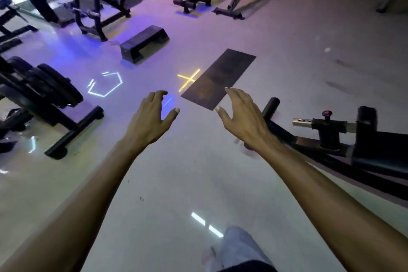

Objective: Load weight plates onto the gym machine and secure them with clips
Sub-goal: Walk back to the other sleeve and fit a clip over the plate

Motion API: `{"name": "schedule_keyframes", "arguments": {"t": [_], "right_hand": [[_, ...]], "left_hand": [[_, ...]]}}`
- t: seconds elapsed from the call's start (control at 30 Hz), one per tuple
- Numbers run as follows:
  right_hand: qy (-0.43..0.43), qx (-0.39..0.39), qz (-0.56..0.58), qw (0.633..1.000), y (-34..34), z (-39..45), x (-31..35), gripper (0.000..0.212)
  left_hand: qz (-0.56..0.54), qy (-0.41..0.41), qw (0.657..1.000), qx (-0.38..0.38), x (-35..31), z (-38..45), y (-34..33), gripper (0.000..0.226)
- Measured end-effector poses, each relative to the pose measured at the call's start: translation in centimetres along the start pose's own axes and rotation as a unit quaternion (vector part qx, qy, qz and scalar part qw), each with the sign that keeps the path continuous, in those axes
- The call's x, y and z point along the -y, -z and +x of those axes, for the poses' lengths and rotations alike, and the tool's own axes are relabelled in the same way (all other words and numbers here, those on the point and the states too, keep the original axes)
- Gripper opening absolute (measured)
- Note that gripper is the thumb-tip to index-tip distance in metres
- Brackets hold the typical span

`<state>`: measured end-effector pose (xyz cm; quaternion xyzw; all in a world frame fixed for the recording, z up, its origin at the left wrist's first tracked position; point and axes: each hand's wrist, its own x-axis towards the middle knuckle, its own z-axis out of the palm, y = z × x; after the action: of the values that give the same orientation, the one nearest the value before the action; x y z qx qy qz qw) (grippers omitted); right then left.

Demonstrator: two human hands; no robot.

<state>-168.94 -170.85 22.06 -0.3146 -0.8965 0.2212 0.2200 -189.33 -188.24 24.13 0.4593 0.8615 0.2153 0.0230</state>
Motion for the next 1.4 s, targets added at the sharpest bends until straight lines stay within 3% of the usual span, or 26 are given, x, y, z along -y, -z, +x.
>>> {"name": "schedule_keyframes", "arguments": {"t": [0.37,0.83,1.03,1.4], "right_hand": [[-0.076,-0.027,-0.042,0.996,-7.2,28.1,-11.0,0.065],[-0.187,-0.09,-0.07,0.976,-4.5,60.7,-28.5,0.063],[-0.234,-0.107,-0.096,0.962,-2.9,73.7,-38.9,0.063],[-0.326,-0.192,-0.126,0.917,6.7,93.1,-59.4,0.061]], "left_hand": [[0.006,-0.072,0.997,0.036,2.9,32.8,-6.7,0.066],[-0.01,-0.165,0.983,0.083,-2.6,74.5,-16.7,0.065],[-0.027,-0.227,0.968,0.102,-8.6,93.0,-23.8,0.067],[-0.043,-0.341,0.93,0.134,-27.4,122.1,-35.0,0.065]]}}
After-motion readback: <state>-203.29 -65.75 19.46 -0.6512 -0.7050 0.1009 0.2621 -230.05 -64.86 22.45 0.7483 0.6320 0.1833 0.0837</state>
